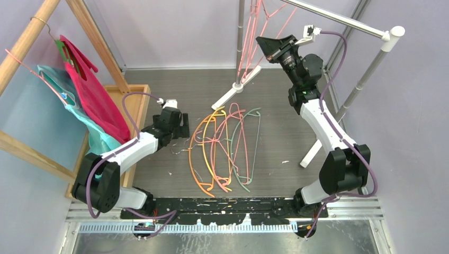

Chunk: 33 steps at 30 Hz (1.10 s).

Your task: Organize the hangers

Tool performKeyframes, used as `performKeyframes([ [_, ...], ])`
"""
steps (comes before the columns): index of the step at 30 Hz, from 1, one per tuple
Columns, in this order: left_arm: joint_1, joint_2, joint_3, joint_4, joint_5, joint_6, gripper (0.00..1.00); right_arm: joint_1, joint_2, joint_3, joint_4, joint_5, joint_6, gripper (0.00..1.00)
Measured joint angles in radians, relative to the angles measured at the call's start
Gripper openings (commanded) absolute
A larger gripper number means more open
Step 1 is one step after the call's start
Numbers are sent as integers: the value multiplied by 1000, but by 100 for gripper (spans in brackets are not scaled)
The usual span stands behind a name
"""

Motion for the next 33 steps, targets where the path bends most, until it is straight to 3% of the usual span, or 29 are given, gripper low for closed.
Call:
performKeyframes([
  [18,0,6,0,0,-1,1,98,-50,216,119,6,3,70,2],
  [19,0,6,0,0,-1,1,98,-54,219,119,12,3,74,5],
  [21,0,8,0,0,-1,1,98,-59,220,119,13,-1,80,25],
  [27,0,18,0,0,-1,1,98,-66,216,103,1,-11,85,67],
  [33,0,18,0,0,-1,1,98,-68,98,-56,-71,18,13,75],
])
